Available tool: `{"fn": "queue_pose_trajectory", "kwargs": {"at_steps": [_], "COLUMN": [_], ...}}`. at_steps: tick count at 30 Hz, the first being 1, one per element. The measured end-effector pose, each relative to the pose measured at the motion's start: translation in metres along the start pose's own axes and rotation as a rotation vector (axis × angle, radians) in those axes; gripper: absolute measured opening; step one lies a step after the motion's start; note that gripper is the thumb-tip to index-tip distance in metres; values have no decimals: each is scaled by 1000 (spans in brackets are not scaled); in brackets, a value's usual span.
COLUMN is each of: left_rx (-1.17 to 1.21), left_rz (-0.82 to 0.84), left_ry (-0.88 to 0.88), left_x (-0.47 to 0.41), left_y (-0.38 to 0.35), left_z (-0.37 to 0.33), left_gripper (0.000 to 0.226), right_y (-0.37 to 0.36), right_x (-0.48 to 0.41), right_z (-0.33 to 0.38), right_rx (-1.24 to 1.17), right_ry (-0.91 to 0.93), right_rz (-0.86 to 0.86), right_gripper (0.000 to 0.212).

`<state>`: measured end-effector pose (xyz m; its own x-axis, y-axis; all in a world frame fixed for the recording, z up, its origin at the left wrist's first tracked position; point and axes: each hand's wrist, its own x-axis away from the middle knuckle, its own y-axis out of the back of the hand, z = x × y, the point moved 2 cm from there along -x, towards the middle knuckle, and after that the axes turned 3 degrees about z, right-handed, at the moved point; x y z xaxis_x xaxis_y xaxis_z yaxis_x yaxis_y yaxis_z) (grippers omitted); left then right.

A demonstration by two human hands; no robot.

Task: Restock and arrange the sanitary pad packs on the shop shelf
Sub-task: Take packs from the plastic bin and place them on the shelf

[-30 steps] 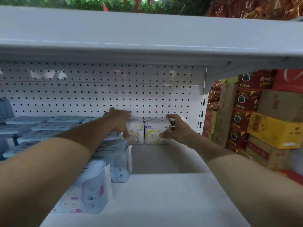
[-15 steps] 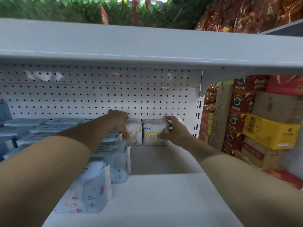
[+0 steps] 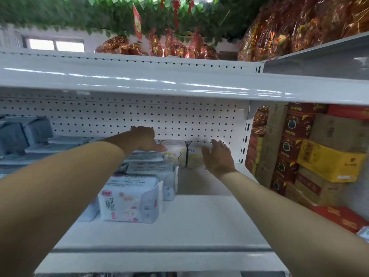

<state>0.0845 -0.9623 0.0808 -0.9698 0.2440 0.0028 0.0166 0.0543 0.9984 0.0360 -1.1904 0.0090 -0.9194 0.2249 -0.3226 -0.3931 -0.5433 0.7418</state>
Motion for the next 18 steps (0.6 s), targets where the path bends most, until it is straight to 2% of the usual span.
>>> {"fn": "queue_pose_trajectory", "kwargs": {"at_steps": [7, 10, 18], "left_rx": [1, -8, -36], "left_rz": [-8, -13, -5], "left_ry": [-81, -100, -92], "left_x": [21, 19, 10], "left_y": [-12, -18, -25], "left_z": [16, 12, 7], "left_gripper": [63, 52, 50], "right_y": [17, 7, 5], "right_x": [-1, -8, -13], "right_z": [-3, -3, -6], "right_rx": [-246, -300, -286], "right_ry": [-229, -234, -202], "right_rz": [144, 201, 260], "right_gripper": [50, 46, 56]}}
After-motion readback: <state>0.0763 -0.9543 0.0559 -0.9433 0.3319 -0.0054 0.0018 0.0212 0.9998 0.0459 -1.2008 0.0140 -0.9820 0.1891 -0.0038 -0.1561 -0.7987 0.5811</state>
